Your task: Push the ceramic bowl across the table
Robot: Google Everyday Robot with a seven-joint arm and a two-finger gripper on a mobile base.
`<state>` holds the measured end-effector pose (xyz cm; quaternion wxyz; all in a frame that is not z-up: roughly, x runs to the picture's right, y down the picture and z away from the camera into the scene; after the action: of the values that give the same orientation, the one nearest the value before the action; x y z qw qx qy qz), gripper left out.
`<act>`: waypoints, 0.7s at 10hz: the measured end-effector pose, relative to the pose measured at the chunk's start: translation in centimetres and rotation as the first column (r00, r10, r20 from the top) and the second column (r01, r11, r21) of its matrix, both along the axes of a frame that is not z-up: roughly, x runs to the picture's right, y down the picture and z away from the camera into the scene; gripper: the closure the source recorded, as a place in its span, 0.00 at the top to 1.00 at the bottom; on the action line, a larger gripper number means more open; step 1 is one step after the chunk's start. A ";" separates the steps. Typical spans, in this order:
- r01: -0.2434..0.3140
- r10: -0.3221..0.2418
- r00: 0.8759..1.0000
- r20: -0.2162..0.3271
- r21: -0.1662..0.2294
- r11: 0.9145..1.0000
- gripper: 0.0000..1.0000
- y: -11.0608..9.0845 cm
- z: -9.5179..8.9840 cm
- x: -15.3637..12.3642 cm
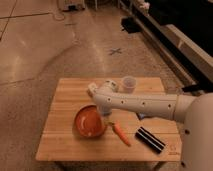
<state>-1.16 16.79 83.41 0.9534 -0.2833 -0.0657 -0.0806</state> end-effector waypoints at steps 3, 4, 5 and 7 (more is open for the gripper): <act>-0.004 0.004 1.000 -0.001 0.001 1.000 0.65 0.0 0.3 0.1; -0.005 0.005 1.000 -0.001 0.002 1.000 0.65 -0.1 0.3 0.1; -0.007 0.007 1.000 -0.001 0.002 1.000 0.65 -0.1 0.4 0.1; -0.008 0.008 1.000 -0.001 0.002 1.000 0.65 -0.2 0.6 0.2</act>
<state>-0.94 16.57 84.04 0.9540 -0.2820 -0.0664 -0.0767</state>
